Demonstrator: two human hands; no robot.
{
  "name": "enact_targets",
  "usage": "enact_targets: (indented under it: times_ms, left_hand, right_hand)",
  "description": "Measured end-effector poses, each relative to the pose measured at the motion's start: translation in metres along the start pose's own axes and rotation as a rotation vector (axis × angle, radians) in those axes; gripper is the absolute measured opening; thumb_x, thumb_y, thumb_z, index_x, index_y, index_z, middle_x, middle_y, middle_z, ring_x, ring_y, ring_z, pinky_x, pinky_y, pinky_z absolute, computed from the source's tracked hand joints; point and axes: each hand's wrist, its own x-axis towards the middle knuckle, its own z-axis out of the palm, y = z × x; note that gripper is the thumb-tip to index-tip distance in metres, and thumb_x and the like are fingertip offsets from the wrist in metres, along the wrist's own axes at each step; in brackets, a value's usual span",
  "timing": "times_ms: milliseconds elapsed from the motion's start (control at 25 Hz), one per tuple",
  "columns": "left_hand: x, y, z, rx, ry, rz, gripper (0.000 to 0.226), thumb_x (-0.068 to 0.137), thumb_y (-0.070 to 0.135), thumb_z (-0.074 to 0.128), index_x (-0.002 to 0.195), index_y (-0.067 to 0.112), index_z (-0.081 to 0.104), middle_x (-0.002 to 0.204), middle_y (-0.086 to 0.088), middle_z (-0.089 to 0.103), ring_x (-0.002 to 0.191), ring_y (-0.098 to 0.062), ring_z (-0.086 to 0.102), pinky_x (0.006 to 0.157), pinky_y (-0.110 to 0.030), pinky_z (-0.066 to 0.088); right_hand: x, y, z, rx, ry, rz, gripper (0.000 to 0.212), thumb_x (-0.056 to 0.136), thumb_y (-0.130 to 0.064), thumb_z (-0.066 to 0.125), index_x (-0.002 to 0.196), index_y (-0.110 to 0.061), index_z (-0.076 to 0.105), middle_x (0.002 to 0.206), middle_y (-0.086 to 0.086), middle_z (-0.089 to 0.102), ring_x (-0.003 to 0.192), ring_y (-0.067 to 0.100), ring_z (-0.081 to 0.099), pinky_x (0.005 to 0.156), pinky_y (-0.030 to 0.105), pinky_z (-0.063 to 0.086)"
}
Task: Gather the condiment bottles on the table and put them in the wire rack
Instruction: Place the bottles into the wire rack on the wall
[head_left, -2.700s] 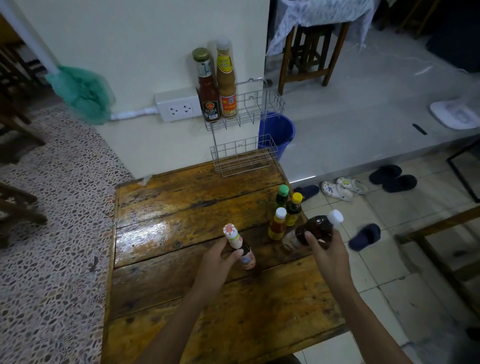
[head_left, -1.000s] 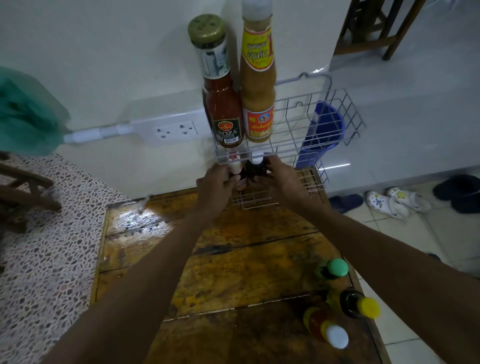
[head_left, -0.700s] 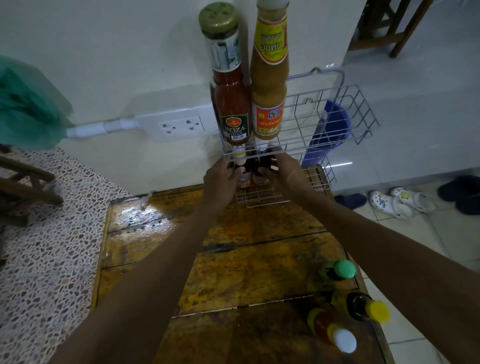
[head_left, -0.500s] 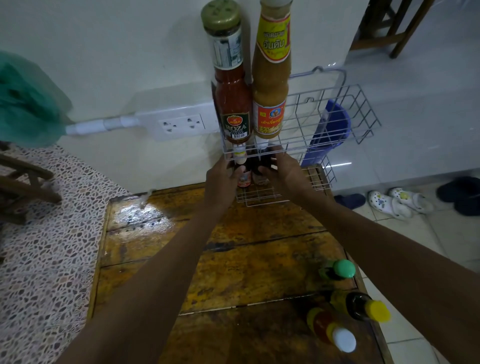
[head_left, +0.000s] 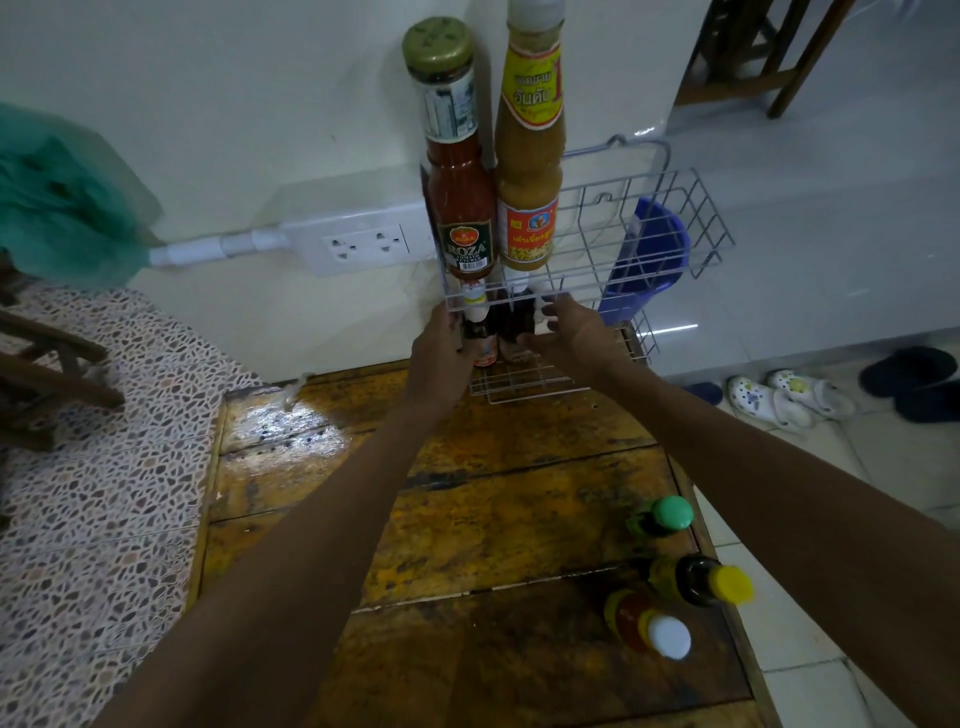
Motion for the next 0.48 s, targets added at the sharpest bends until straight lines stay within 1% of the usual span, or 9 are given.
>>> enact_targets:
  times_ms: [40, 80, 120, 200, 240, 280, 360, 440, 480]
  left_hand:
    - [-0.008, 0.000, -0.002, 0.005, -0.005, 0.001, 0.055, 0.100, 0.019, 0.068, 0.149, 0.010, 0.043, 0.150, -0.013, 0.052, 0.138, -0.029, 0.049, 0.102, -0.033, 0.044]
    - [-0.020, -0.002, -0.004, 0.040, 0.008, 0.002, 0.055, 0.101, 0.021, 0.067, 0.149, 0.010, 0.043, 0.150, -0.014, 0.050, 0.137, -0.029, 0.047, 0.101, -0.033, 0.043]
    - [-0.037, -0.008, -0.004, 0.106, 0.035, 0.011, 0.054, 0.101, 0.024, 0.066, 0.149, 0.011, 0.043, 0.149, -0.013, 0.048, 0.136, -0.029, 0.047, 0.100, -0.034, 0.042]
    - [-0.087, -0.020, 0.000, 0.242, 0.070, 0.094, 0.043, 0.102, 0.027, 0.062, 0.142, 0.017, 0.050, 0.141, -0.007, 0.050, 0.126, -0.026, 0.053, 0.098, -0.036, 0.044]
    - [-0.117, -0.025, 0.005, 0.283, 0.029, 0.151, 0.037, 0.102, 0.027, 0.061, 0.138, 0.022, 0.053, 0.138, -0.002, 0.051, 0.122, -0.024, 0.055, 0.098, -0.038, 0.045]
    - [-0.148, -0.033, 0.013, 0.310, -0.054, 0.197, 0.034, 0.102, 0.028, 0.060, 0.136, 0.026, 0.054, 0.136, 0.003, 0.052, 0.122, -0.021, 0.055, 0.102, -0.042, 0.044]
    - [-0.205, -0.039, 0.033, 0.315, -0.275, 0.218, 0.035, 0.103, 0.033, 0.060, 0.137, 0.033, 0.051, 0.139, 0.008, 0.051, 0.131, -0.018, 0.052, 0.111, -0.051, 0.038]
    - [-0.242, -0.039, 0.051, 0.282, -0.459, 0.138, 0.045, 0.101, 0.041, 0.061, 0.143, 0.040, 0.044, 0.144, 0.013, 0.047, 0.141, -0.016, 0.043, 0.117, -0.051, 0.033]
    - [-0.254, -0.036, 0.059, 0.249, -0.514, 0.096, 0.052, 0.099, 0.044, 0.063, 0.146, 0.041, 0.041, 0.147, 0.014, 0.045, 0.142, -0.014, 0.040, 0.118, -0.050, 0.033]
  right_hand:
    - [-0.012, -0.001, -0.010, -0.017, -0.003, -0.009, 0.062, 0.085, -0.023, 0.076, 0.138, -0.013, 0.045, 0.134, 0.006, 0.054, 0.120, 0.020, 0.052, 0.099, 0.030, 0.048]
    - [-0.028, -0.001, -0.023, -0.054, 0.004, -0.042, 0.056, 0.088, -0.021, 0.073, 0.137, -0.011, 0.048, 0.130, 0.004, 0.054, 0.115, 0.017, 0.053, 0.091, 0.021, 0.048]
    - [-0.047, 0.003, -0.037, -0.097, 0.027, -0.094, 0.049, 0.090, -0.020, 0.072, 0.133, -0.010, 0.052, 0.127, 0.003, 0.056, 0.111, 0.015, 0.056, 0.083, 0.017, 0.050]
    - [-0.092, 0.015, -0.064, -0.164, 0.102, -0.174, 0.034, 0.091, -0.024, 0.070, 0.123, -0.015, 0.060, 0.117, -0.001, 0.063, 0.102, 0.010, 0.062, 0.076, 0.016, 0.051]
    - [-0.116, 0.024, -0.076, -0.167, 0.149, -0.165, 0.029, 0.092, -0.027, 0.069, 0.118, -0.018, 0.062, 0.111, -0.005, 0.065, 0.097, 0.006, 0.063, 0.075, 0.015, 0.049]
    - [-0.141, 0.038, -0.085, -0.151, 0.199, -0.123, 0.026, 0.092, -0.030, 0.068, 0.116, -0.020, 0.063, 0.106, -0.008, 0.066, 0.094, 0.003, 0.064, 0.075, 0.017, 0.049]
    - [-0.191, 0.076, -0.095, -0.112, 0.291, -0.009, 0.019, 0.093, -0.027, 0.067, 0.112, -0.022, 0.065, 0.102, -0.008, 0.069, 0.093, 0.006, 0.066, 0.078, 0.029, 0.055]
    - [-0.236, 0.117, -0.092, -0.055, 0.313, 0.113, 0.018, 0.092, -0.020, 0.067, 0.107, -0.029, 0.066, 0.101, -0.006, 0.070, 0.092, 0.011, 0.068, 0.081, 0.046, 0.058]
    - [-0.256, 0.134, -0.086, -0.015, 0.291, 0.180, 0.025, 0.091, -0.017, 0.067, 0.107, -0.036, 0.064, 0.104, -0.006, 0.070, 0.092, 0.013, 0.068, 0.081, 0.050, 0.058]
